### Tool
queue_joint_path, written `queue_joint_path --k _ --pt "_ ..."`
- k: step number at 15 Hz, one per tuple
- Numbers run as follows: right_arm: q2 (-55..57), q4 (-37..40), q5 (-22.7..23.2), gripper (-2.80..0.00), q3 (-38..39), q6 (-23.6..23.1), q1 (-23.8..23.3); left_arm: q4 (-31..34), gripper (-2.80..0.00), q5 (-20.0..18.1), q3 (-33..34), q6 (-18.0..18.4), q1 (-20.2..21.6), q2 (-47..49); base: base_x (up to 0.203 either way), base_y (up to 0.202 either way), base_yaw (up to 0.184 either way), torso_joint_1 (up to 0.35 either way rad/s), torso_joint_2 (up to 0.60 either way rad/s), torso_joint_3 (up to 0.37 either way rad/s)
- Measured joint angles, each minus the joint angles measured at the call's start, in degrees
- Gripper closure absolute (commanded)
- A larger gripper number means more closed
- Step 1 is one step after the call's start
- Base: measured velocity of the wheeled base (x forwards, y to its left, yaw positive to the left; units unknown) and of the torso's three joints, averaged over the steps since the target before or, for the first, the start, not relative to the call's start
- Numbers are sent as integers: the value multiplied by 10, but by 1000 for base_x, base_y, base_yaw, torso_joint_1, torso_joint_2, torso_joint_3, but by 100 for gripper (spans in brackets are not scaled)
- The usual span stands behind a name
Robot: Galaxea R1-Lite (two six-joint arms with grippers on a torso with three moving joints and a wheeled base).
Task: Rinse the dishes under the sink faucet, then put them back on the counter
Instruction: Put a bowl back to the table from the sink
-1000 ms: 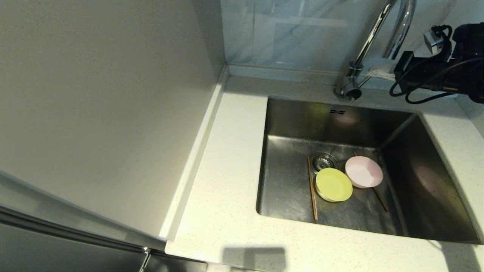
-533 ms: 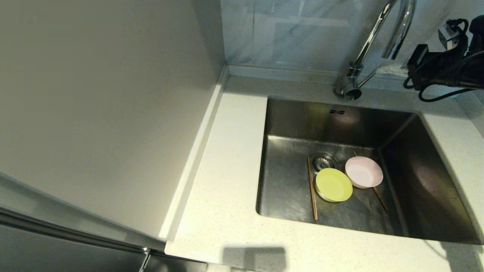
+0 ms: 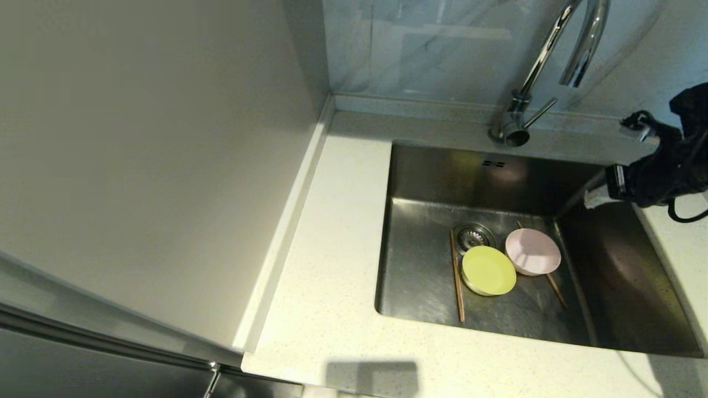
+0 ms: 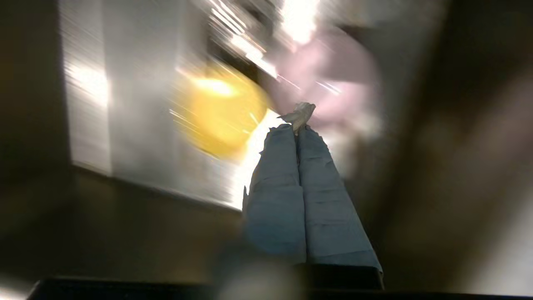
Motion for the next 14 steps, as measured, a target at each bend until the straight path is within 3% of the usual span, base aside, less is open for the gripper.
queue_joint_path --k 1,3,8,9,14 --pt "-8 -4 -45 0 26 -65 -1 0 0 0 0 0 0 0 0 0 0 0 0 0" --pt "-16 -42 -77 0 52 -145 -1 0 0 0 0 0 0 0 0 0 0 0 0 0" --pt "-8 -215 -58 0 144 -197 1 0 0 0 0 0 0 0 0 0 0 0 0 0" --pt "-1 -229 -59 -280 158 -212 1 0 0 0 0 0 0 0 0 0 0 0 0 0" --pt "48 -245 -49 -280 172 -226 1 0 0 0 0 0 0 0 0 0 0 0 0 0"
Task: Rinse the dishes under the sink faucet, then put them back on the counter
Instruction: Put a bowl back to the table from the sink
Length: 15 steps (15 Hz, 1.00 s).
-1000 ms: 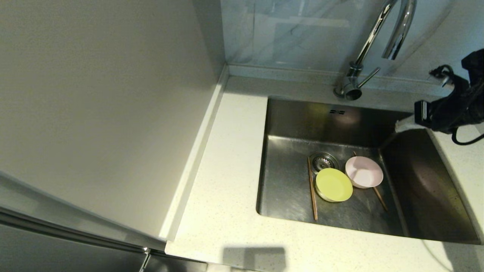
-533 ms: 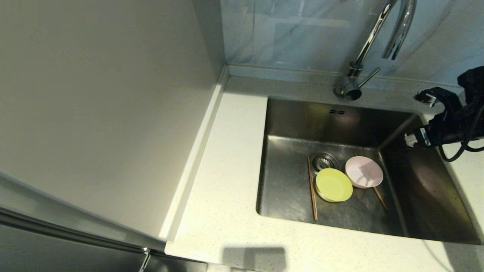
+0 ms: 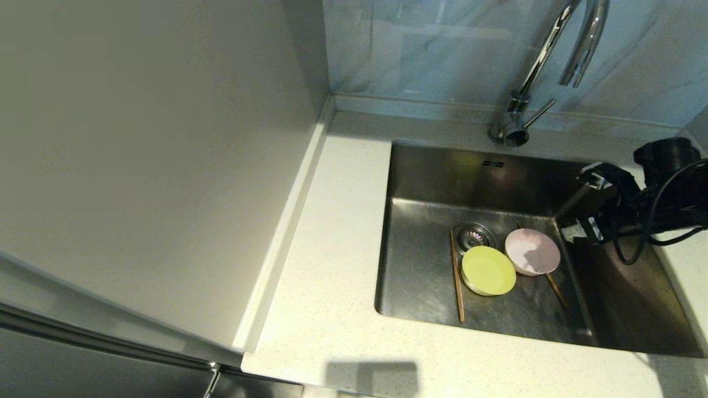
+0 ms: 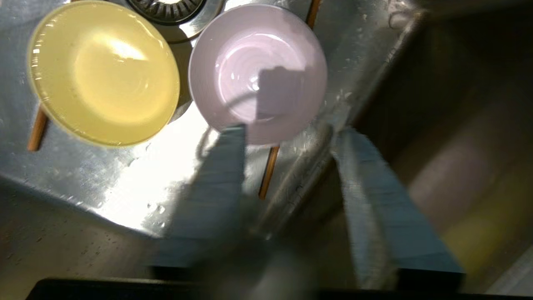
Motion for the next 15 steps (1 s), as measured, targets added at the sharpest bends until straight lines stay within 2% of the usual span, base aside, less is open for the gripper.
queue_joint_path --k 5,8,15 --pt "67 -120 -13 -280 13 -33 14 0 0 0 0 0 0 0 0 0 0 0 0 0" --pt "107 -150 -53 -280 3 -32 21 0 0 0 0 0 0 0 0 0 0 0 0 0" --pt "177 -165 -79 -280 -70 -31 20 0 0 0 0 0 0 0 0 0 0 0 0 0"
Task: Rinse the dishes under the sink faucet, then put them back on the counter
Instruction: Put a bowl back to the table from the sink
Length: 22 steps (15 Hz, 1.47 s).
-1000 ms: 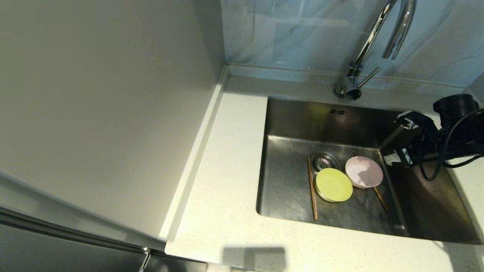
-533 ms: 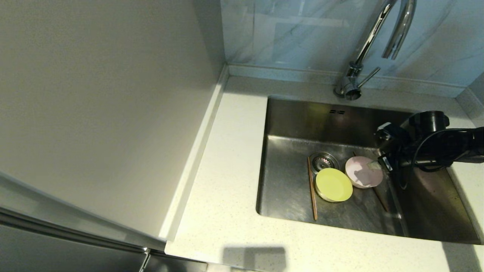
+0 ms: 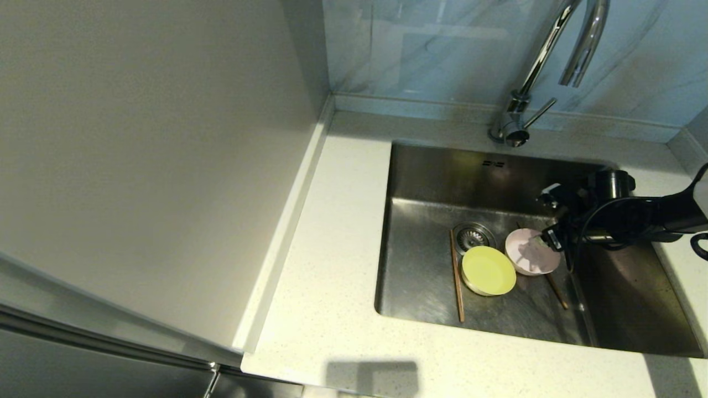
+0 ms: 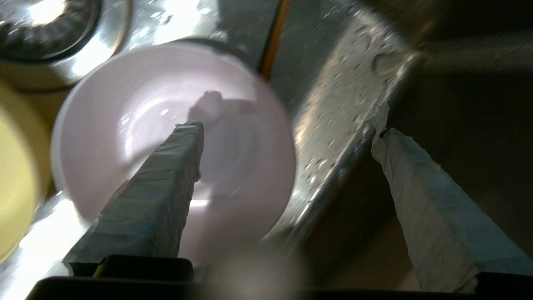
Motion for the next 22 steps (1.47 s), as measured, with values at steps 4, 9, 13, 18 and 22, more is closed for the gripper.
queue_joint_path --k 4,9,13,18,22 --pt "29 0 -2 -280 -28 -2 -1 0 0 0 0 0 0 0 0 0 0 0 0 0" --pt "44 1 -3 -280 -27 -3 -1 0 0 0 0 0 0 0 0 0 0 0 0 0" --pt "57 -1 -20 0 -36 0 -2 0 0 0 0 0 0 0 0 0 0 0 0 0" --pt "62 -1 -22 0 -50 3 -10 0 0 0 0 0 0 0 0 0 0 0 0 0" --pt "57 -2 -21 0 -59 11 -17 0 0 0 0 0 0 0 0 0 0 0 0 0"
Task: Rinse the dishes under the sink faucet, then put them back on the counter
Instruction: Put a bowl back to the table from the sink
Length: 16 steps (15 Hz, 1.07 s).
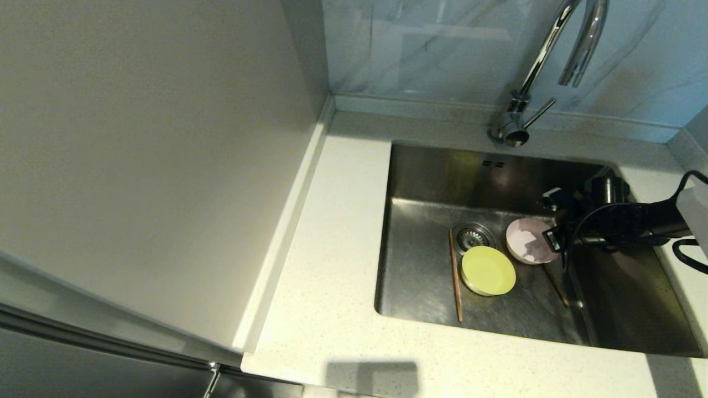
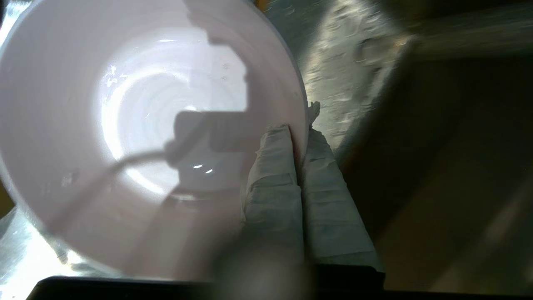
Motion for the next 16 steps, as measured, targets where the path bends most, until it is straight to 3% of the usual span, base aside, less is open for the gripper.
queue_joint_path --k 5,11,13,16 --pt "-49 2 3 0 20 6 -10 0 0 0 0 0 0 0 0 0 0 0 0 0" --pt "-220 -11 5 0 135 11 -28 0 0 0 0 0 0 0 0 0 0 0 0 0" --pt "-287 -71 4 0 200 12 -39 0 0 0 0 0 0 0 0 0 0 0 0 0" --pt "-358 -273 3 0 285 29 -47 0 0 0 0 0 0 0 0 0 0 0 0 0"
